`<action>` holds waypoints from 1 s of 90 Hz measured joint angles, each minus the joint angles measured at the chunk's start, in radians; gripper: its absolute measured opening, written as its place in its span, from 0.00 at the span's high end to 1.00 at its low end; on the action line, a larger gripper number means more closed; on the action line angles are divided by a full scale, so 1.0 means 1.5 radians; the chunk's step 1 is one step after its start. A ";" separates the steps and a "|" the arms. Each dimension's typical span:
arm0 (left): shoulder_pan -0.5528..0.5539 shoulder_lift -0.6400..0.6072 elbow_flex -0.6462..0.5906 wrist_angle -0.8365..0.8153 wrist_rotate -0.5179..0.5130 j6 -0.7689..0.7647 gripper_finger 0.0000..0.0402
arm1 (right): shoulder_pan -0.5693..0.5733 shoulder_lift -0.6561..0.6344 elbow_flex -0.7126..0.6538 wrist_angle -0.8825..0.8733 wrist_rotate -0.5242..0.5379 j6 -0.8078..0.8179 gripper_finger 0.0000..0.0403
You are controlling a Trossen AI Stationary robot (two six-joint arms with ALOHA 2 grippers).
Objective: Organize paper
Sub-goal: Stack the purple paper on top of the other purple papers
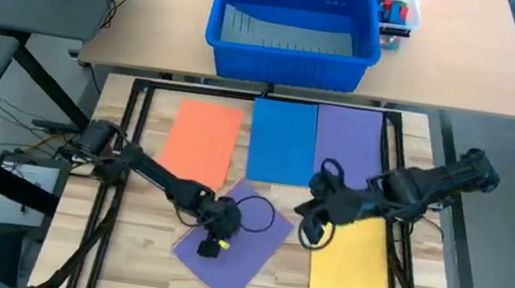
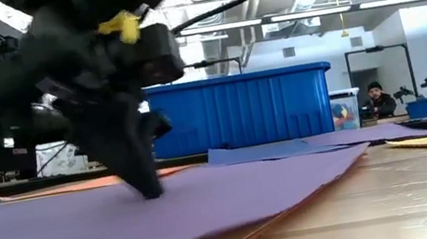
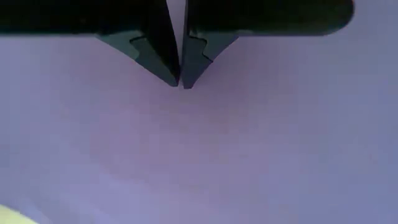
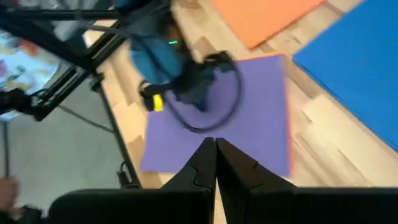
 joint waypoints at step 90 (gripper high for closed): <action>-0.034 -0.103 0.051 0.016 -0.167 -0.275 0.99 | -0.199 0.011 -0.245 0.137 -0.182 -0.085 0.75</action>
